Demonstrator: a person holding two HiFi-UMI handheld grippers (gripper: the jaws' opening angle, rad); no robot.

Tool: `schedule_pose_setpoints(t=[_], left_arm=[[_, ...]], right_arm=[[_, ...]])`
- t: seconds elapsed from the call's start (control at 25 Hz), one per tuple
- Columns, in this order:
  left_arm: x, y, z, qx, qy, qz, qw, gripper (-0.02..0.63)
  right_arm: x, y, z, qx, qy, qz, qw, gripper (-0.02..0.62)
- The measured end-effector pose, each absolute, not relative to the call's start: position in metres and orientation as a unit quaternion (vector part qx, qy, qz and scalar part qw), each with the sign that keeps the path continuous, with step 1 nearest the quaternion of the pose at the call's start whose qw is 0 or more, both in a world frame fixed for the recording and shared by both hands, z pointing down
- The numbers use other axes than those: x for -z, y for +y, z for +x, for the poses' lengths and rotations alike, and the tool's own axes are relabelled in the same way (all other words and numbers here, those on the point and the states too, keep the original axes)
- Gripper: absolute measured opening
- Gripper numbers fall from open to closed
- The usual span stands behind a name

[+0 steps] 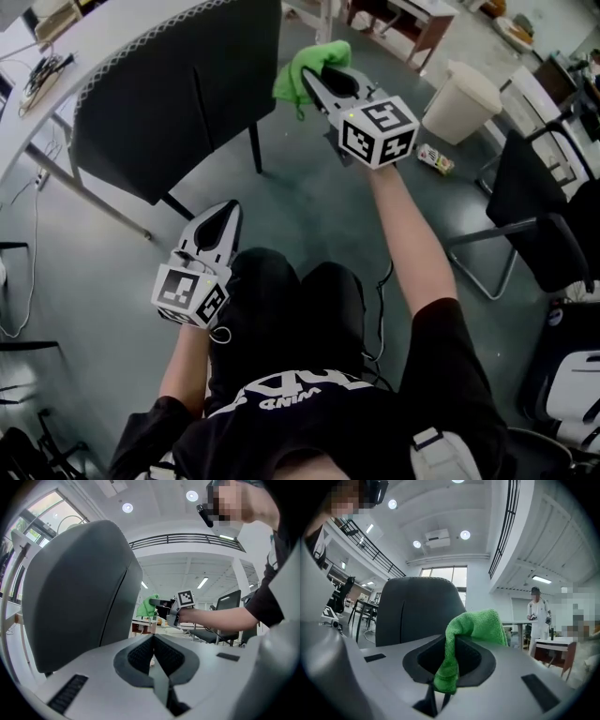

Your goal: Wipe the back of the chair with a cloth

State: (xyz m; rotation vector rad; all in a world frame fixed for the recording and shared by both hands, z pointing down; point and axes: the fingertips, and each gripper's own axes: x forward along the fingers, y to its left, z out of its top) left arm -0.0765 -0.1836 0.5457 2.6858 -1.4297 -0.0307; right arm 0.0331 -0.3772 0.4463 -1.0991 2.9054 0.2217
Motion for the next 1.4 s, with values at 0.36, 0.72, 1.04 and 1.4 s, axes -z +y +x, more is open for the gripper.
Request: schedule_pose_setpoints(t=[0.36, 0.72, 1.04, 1.4], left_arm=[[-0.561, -0.177, -0.083, 0.002, -0.477, 0.877, 0.058, -0.001], [-0.573, -0.164, -0.103, -0.005, -0.495, 0.867, 0.066, 0.0], [-0.579, -0.158, -0.111, -0.004, -0.502, 0.862, 0.074, -0.002], [-0.587, -0.157, -0.11, 0.001, -0.497, 0.864, 0.078, 0.0]], right_arm=[[-0.436, -0.356, -0.033, -0.103, 0.95, -0.295, 0.016, 0.048], [-0.442, -0.29, -0.106, -0.112, 0.971, -0.207, 0.032, 0.048], [-0.441, -0.225, -0.164, -0.116, 0.985, -0.123, 0.044, 0.048], [-0.446, -0.231, -0.129, -0.111, 0.98, -0.158, 0.042, 0.048]])
